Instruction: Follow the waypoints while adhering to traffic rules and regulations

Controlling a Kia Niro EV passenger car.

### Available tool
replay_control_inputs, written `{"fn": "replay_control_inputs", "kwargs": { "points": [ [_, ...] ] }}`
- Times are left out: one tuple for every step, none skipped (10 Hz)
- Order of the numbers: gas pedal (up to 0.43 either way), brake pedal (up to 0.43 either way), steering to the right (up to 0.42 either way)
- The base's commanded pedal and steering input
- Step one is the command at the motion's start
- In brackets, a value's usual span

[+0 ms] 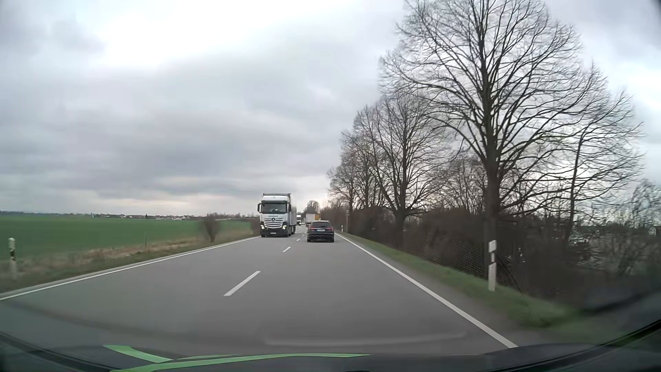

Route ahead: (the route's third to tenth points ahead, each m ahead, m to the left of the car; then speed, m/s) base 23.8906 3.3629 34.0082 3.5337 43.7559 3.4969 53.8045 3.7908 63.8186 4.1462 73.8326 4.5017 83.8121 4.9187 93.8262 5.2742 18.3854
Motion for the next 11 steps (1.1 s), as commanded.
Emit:
{"fn": "replay_control_inputs", "kwargs": {
  "points": [
    [0.189, 0.000, -0.002],
    [0.189, 0.000, -0.002],
    [0.189, 0.000, -0.002],
    [0.189, 0.000, -0.002],
    [0.189, 0.000, -0.002],
    [0.177, 0.000, -0.002],
    [0.177, 0.000, -0.002],
    [0.177, 0.000, -0.002],
    [0.169, 0.000, -0.002],
    [0.169, 0.000, -0.002],
    [0.169, 0.000, -0.002]
  ]
}}
